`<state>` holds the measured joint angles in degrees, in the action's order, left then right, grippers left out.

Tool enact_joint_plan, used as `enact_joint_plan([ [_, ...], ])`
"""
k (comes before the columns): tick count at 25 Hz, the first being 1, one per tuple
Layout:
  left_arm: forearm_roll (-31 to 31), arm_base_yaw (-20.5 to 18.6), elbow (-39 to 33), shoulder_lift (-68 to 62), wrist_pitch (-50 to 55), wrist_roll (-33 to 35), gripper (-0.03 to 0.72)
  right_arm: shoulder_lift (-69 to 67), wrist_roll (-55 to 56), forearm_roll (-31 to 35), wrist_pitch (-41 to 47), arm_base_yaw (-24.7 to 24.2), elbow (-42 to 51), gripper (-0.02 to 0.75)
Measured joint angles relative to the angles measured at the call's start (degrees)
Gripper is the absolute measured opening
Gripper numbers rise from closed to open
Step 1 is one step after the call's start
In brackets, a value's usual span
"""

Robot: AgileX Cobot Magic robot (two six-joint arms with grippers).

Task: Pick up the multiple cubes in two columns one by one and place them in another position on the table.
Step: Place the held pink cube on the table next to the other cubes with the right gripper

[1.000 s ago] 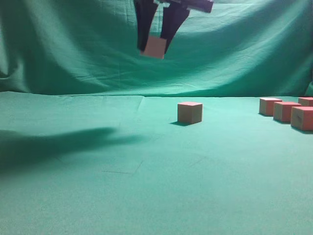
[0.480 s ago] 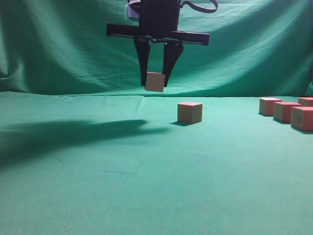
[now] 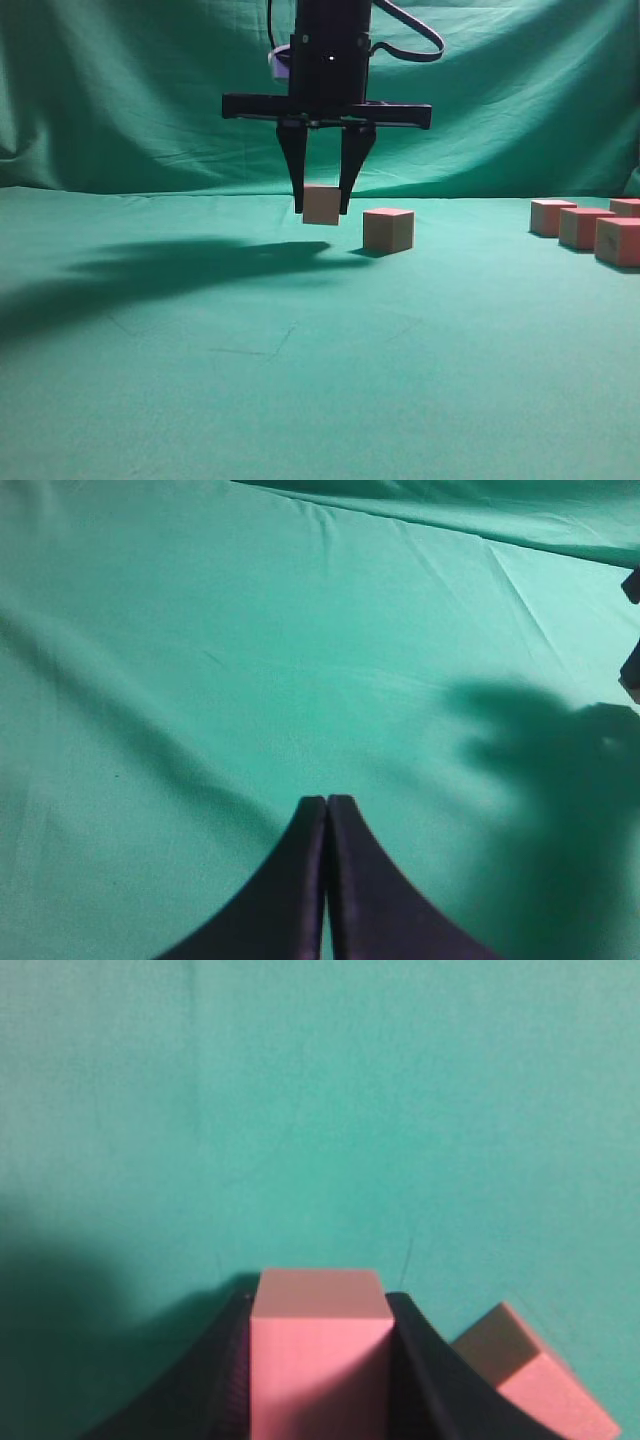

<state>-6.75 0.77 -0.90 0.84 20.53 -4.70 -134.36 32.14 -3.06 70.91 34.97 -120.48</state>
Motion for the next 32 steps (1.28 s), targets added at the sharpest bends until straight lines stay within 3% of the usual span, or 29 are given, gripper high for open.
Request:
enact_joint_plan([
  [8,0.0,0.0,0.0,0.0,0.0,0.0,0.000,0.0,3.8,-2.7,0.0,0.0,0.0,0.262],
  [32,0.0,0.0,0.0,0.0,0.0,0.0,0.000,0.0,7.6,-3.0,-0.1,0.0,-0.1,0.262],
])
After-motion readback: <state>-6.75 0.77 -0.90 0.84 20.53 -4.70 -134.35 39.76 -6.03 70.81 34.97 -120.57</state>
